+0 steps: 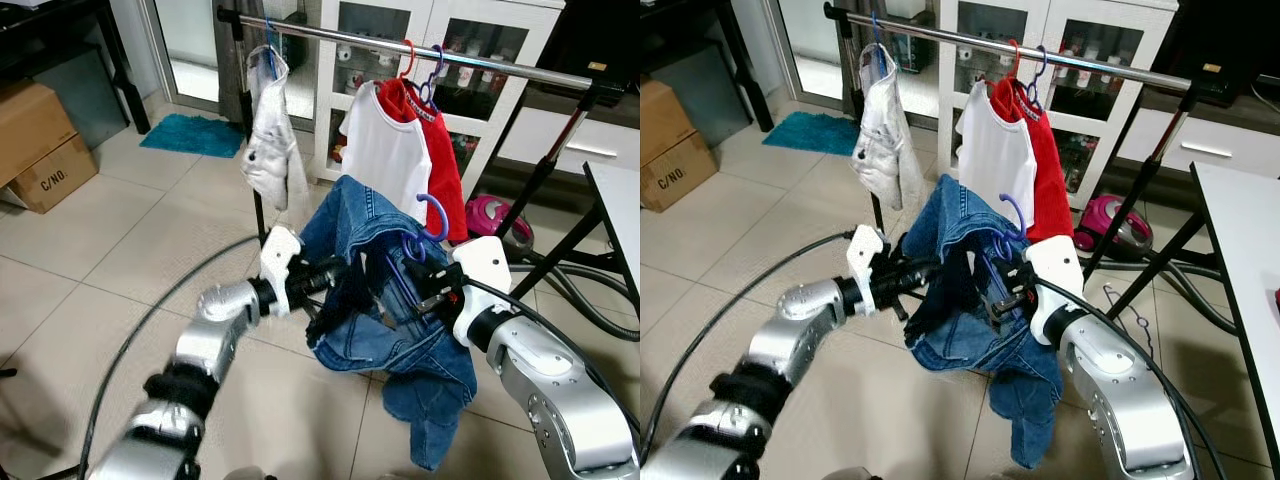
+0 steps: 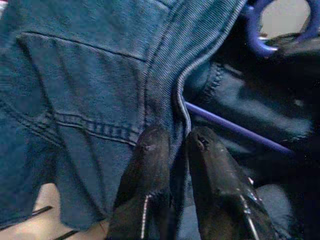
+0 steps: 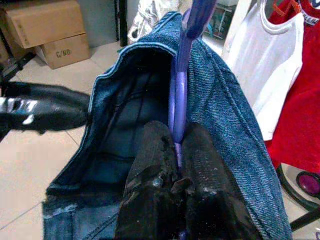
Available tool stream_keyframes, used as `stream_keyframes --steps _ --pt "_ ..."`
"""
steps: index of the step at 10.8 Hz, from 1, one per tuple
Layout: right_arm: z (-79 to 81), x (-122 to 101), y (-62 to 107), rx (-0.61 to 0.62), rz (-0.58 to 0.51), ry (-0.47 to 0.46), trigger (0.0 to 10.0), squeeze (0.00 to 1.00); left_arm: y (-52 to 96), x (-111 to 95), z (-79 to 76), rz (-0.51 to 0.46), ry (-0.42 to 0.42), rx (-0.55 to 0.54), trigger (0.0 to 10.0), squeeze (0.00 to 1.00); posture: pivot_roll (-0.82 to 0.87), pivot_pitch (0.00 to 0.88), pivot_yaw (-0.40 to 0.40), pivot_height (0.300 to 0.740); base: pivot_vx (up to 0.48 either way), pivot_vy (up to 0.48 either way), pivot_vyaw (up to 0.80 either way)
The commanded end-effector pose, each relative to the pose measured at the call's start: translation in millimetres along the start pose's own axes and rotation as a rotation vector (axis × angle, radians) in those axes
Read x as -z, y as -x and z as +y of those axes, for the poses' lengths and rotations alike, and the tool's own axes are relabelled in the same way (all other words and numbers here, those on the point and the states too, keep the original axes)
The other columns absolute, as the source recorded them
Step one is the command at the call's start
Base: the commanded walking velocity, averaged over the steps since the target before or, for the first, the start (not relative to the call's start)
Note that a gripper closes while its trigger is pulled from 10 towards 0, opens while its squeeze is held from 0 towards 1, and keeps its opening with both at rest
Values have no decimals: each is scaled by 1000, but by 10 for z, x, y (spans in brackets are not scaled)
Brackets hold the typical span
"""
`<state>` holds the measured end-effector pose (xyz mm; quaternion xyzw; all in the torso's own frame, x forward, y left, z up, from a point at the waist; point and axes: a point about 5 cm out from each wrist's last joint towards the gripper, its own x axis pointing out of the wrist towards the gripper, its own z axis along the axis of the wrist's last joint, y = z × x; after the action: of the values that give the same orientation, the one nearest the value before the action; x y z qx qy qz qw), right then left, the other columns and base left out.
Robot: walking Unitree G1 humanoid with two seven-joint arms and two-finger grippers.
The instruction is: Hang hanger
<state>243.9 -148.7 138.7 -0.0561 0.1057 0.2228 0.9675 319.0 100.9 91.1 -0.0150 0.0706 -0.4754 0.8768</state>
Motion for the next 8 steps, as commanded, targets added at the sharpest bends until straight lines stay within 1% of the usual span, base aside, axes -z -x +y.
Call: stream_keyframes --steps 1,2,5,6,7,8 --pt "-4 -132 12 -5 -52 20 0 0 6 -58 83 5 -39 -44 0 0 -25 0 -8 740 0 0 0" --pt "-6 -133 12 -3 -53 20 0 0 31 -77 141 6 -51 -78 0 0 -25 0 -7 740 0 0 0" --pt "-4 -129 10 -6 -52 22 0 0 102 -163 252 -47 -50 -112 0 0 -21 0 -10 740 0 0 0" --pt "1 -118 16 -12 -42 33 0 0 116 -219 277 -63 -57 -115 0 0 -21 0 -11 740 0 0 0" --pt "-2 -113 19 -11 -40 34 0 0 114 -289 279 -86 -52 -94 0 0 -18 0 -12 740 0 0 0" --pt "-6 -118 16 -9 -41 34 0 0 94 -303 217 -70 -48 -18 0 0 -18 0 -10 740 0 0 0"
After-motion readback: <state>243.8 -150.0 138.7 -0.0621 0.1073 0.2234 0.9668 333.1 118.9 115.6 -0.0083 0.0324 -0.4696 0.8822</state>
